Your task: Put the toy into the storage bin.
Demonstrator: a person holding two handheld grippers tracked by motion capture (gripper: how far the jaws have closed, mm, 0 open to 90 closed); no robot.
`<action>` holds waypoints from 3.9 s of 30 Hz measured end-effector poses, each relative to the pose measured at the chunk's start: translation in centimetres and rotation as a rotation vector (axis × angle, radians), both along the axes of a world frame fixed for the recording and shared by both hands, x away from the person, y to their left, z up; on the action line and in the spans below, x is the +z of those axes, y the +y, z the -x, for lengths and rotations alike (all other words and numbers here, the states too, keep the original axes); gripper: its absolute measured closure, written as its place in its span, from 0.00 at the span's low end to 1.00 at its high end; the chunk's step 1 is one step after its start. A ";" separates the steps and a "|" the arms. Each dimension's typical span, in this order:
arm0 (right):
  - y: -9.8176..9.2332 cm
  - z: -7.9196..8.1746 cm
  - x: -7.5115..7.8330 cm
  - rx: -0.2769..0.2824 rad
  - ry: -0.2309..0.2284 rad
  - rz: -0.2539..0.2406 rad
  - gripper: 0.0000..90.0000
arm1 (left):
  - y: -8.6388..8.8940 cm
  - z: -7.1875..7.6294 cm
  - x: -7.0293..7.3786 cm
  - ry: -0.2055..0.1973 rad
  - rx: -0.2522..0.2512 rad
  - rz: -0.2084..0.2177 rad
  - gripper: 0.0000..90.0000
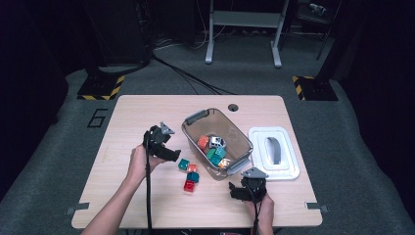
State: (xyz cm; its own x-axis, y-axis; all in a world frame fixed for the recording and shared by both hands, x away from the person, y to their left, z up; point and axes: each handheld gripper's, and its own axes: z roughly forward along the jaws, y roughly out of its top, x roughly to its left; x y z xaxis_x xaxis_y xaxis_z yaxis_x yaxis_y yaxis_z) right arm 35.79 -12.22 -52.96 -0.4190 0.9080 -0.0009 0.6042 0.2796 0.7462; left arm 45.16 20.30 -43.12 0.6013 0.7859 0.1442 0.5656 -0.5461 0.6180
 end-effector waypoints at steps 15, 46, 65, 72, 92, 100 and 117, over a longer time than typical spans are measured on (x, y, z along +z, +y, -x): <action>0.0 0.0 0.0 -0.001 -0.001 -0.001 0.16 | -1.0 -0.7 -5.1 0.073 0.043 0.044 0.03; 0.0 0.0 0.0 0.004 0.000 0.002 0.16 | -1.0 -0.4 -5.6 0.132 0.035 0.017 0.05; 0.0 0.0 0.0 0.001 -0.001 0.001 0.16 | -1.1 -0.5 -6.0 0.196 -0.019 0.033 0.55; 0.0 0.0 0.0 0.000 -0.001 -0.001 0.16 | -1.1 -0.4 -6.0 0.191 -0.033 0.024 0.65; 0.0 0.0 0.0 0.002 0.001 -0.002 0.16 | 0.1 -0.5 -2.4 0.126 -0.032 0.068 0.66; 0.0 0.0 0.0 -0.002 0.001 -0.003 0.16 | 0.4 -0.7 -0.7 0.092 -0.024 0.082 0.66; 0.0 0.0 0.0 -0.001 0.002 0.000 0.16 | 0.2 -1.4 3.2 0.018 -0.029 0.096 0.66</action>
State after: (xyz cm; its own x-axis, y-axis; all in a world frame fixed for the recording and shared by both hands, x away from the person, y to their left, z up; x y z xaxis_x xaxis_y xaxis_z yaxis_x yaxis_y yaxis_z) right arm 35.78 -12.22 -52.95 -0.4178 0.9086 0.0003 0.6060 0.2784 0.7451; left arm 46.60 20.55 -39.88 0.6260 0.7777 0.0579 0.5618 -0.5012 0.6582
